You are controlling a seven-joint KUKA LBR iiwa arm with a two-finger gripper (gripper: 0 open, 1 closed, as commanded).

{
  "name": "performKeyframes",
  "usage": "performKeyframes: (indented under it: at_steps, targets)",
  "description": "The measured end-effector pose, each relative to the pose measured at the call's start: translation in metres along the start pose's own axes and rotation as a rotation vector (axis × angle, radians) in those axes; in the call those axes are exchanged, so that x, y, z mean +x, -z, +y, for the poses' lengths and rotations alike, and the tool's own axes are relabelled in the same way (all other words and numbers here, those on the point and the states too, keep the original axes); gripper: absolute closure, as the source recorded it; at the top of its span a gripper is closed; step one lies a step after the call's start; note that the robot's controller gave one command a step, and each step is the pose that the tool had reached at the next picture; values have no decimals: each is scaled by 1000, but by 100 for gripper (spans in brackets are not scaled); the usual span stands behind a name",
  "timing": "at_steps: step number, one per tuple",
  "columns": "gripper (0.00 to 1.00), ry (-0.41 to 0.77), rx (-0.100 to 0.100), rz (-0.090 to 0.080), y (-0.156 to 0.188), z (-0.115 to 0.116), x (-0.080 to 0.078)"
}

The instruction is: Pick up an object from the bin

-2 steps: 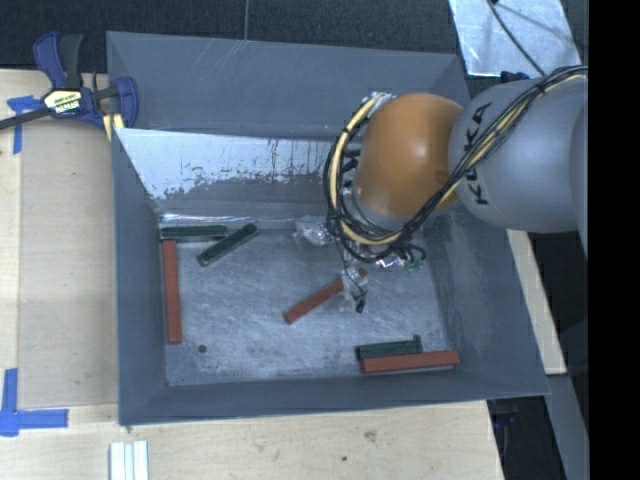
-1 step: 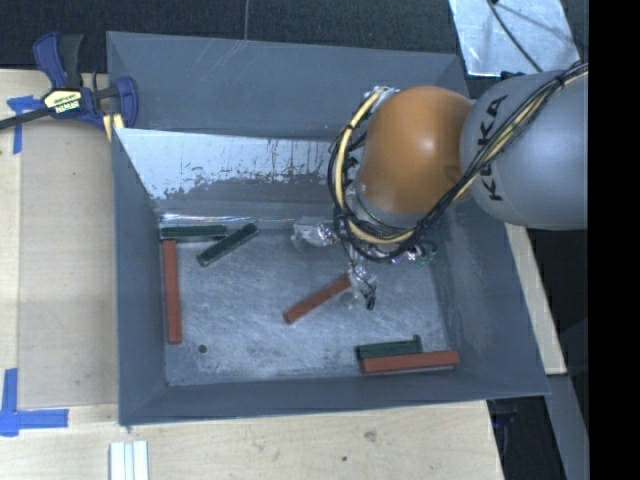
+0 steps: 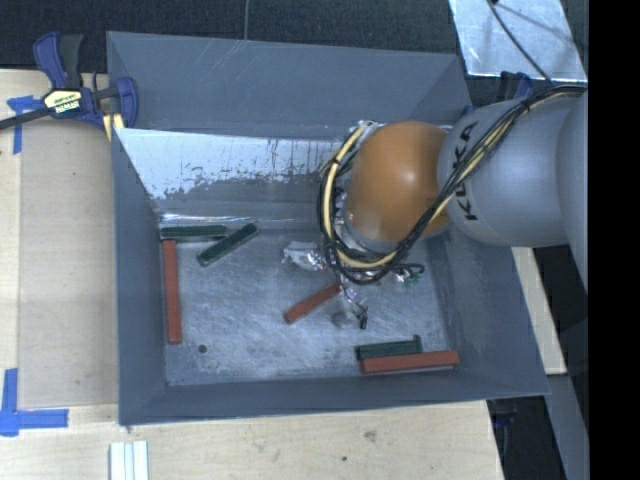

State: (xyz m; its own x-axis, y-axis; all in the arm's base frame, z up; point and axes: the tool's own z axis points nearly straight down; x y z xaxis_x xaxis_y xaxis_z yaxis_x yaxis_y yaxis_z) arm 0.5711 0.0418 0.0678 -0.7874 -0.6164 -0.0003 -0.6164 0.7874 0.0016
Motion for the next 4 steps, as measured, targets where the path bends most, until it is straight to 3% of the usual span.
performKeyframes:
  at_steps: [1, 2, 4]
  targets:
    - [0, -3, 3, -3, 1, -1, -1]
    - [100, -4, 4, -7, 2, -1, -2]
    - [100, -11, 7, -9, 120, -4, -6]
